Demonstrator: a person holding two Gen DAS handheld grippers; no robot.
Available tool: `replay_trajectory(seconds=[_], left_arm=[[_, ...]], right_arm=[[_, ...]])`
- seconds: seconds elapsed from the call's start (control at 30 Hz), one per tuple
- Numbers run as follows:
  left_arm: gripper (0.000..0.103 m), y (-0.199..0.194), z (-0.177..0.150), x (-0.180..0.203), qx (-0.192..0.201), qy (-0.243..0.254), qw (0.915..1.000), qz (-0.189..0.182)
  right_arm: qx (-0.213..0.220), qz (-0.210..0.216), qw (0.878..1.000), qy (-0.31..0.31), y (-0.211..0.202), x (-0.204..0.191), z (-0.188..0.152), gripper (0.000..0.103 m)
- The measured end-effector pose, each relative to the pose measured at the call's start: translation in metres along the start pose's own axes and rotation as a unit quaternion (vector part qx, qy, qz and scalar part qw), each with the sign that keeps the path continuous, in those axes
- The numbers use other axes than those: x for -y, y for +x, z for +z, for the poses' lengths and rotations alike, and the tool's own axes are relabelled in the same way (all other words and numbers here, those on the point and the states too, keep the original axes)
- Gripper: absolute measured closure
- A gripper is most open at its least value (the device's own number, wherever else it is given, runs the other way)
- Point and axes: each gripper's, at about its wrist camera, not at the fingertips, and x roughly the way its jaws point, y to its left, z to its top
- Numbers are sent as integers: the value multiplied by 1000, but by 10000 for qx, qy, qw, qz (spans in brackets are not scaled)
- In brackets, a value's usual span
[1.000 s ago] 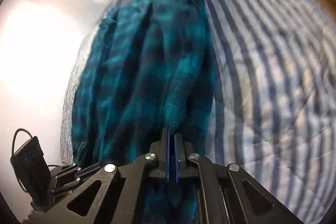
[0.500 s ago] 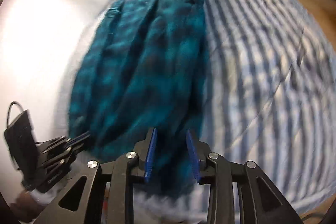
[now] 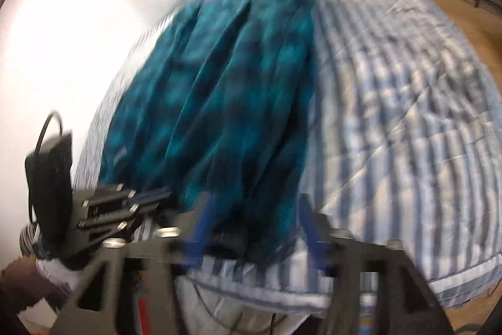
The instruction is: Fold large clothes
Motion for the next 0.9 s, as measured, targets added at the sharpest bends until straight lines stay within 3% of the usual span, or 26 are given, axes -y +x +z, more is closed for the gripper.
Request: replay_trajectory(seconds=[0.17,0.3,0.37,0.43,0.47,0.5,0.53,0.63,0.73,0.9], left_arm=[[103,-31,-2,-6,310,-88,9995,-32],[103,-46,-5,-13,478,-181,9987,40],[103,-51,-4,-15,525,-269,9983,34],[103,-57,-4,-20,569,-355,9977,25],[103,-61,-5,-22,600,-367,9975,53],[103,-66,-4,-25,646,-382,9971,92],[103,-73,-5,-29,717,-410,9965,120],[103,-92,-5,-43,903,-589,9941,136],[103,-113,-5,-63,1115,-899,9896,145],[103,-148,-6,-94,1514,-1316,9796,132]], right_arm=[[-283,43,9987,421,20,27,-7,30],[-276,112,9985,448,28,27,-12,31],[-388,387,9975,451,33,20,-11,49],[-547,534,9959,475,42,13,-10,79],[-577,410,9966,417,43,9,-10,85],[-566,296,9973,363,45,6,-8,97],[-541,174,9979,316,45,2,-5,101],[-336,1,9993,189,33,-15,4,102],[-102,-506,9969,-592,18,-49,10,102],[185,-557,9841,-1678,9,-113,21,102]])
